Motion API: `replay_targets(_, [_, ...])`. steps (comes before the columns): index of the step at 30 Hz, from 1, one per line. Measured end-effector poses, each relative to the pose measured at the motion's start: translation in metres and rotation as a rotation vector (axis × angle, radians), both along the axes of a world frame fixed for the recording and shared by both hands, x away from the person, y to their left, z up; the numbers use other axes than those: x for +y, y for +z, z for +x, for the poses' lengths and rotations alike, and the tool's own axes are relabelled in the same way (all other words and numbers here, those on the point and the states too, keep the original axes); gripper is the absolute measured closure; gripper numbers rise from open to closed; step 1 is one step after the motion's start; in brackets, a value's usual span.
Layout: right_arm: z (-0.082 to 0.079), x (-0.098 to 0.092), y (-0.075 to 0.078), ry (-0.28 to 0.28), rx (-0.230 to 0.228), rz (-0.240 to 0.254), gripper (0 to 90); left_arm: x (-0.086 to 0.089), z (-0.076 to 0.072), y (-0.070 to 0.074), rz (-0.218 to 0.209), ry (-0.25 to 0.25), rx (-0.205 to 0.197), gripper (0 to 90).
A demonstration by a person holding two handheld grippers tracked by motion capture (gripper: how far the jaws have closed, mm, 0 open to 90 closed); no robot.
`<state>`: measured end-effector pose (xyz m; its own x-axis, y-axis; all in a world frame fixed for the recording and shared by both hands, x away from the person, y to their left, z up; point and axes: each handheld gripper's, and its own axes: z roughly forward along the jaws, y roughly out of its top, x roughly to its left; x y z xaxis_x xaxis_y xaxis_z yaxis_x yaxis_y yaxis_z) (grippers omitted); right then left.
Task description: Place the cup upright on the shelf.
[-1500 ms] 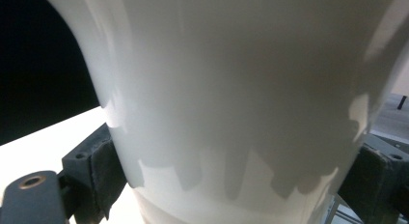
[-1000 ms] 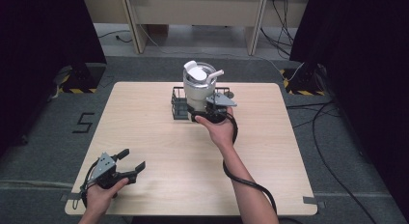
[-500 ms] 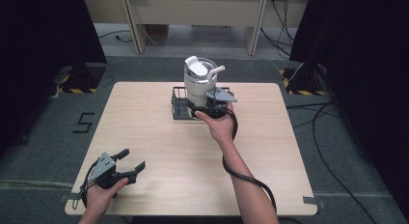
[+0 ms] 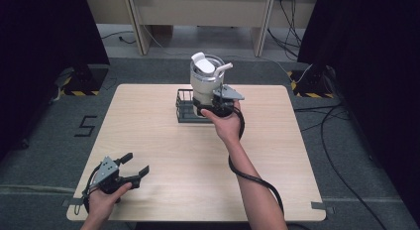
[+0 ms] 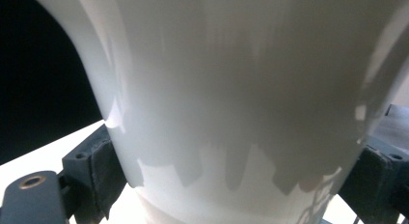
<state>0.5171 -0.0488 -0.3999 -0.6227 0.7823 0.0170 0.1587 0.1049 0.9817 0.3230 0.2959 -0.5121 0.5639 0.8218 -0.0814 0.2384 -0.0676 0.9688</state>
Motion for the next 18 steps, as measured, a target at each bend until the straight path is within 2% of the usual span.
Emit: replay_targets(18, [0.014,-0.003,0.006,-0.027,0.012,0.005,11.3,0.001,0.000,0.000,-0.002,0.002,0.001,14.6])
